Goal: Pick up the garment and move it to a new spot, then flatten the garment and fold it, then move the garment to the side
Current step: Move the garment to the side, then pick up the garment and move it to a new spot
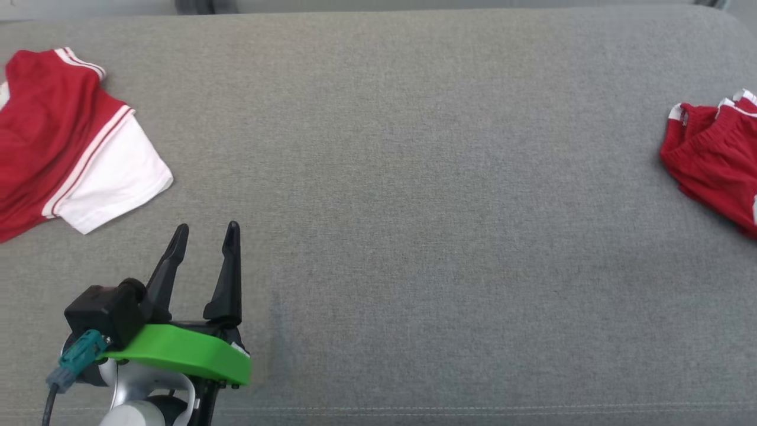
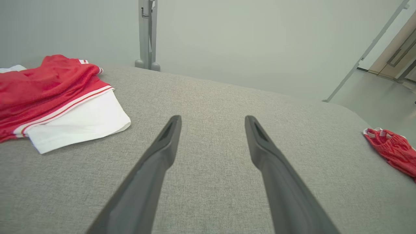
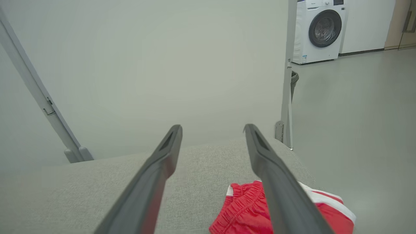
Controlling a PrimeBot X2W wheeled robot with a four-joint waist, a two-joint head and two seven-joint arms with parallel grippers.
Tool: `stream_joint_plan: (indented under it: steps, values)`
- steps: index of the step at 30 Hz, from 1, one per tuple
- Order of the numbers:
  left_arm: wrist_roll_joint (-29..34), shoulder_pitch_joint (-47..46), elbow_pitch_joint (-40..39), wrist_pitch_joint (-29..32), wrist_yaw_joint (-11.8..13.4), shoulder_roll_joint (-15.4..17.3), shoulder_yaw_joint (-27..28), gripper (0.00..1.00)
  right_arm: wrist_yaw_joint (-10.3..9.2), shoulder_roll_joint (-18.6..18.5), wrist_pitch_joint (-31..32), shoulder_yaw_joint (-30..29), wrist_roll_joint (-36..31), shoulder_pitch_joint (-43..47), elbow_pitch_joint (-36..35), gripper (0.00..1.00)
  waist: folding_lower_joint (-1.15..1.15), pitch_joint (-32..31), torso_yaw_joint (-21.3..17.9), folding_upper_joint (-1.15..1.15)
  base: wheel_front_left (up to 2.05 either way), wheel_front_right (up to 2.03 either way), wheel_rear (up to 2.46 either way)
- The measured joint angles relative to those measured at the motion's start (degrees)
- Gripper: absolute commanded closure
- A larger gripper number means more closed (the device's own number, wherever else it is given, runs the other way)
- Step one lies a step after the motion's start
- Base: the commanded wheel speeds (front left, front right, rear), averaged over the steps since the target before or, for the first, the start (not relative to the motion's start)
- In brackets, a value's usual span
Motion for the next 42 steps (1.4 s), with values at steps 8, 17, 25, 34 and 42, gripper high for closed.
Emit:
stream_joint_plan:
  steps: [8, 17, 25, 34, 42]
  values:
    - [3.3, 1.6, 2.8, -3.8, 0.0, 1.5, 1.4, 0.0, -0.47, 3.0, -1.5, 4.5, -4.5, 8.1, -2.8, 0.0, 0.0, -5.0, 4.1, 0.0, 0.0, 0.0, 0.0]
    - [6.0, 5.7, 4.3, -6.5, 0.0, 2.7, 3.1, 0.0, -0.94, 7.0, -1.5, 9.1, -10.3, 16.1, -4.3, 0.0, 0.0, -9.9, 8.3, 0.0, 0.0, 0.0, 0.0]
    - [6.0, 7.2, 4.3, -8.0, 0.3, 2.7, 3.8, 0.0, -0.99, 9.0, -1.5, 9.8, -13.1, 19.1, -5.2, 0.0, 0.0, -10.9, 9.0, 0.0, 0.0, 0.0, 0.0]
    - [6.0, 7.2, 4.0, -9.1, 0.3, 1.9, 3.9, 0.0, -1.0, 9.1, -1.5, 8.8, -16.6, 19.6, -6.8, 0.0, 0.0, -10.9, 11.1, 0.0, 0.0, 0.0, 0.0]
    - [6.4, 10.3, 3.2, -10.3, 0.8, 1.0, 6.6, 0.0, -0.99, 10.3, -1.4, 14.1, -19.1, 18.6, -8.2, 0.0, 0.0, -11.3, 15.9, 0.0, 0.0, 0.0, 0.0]
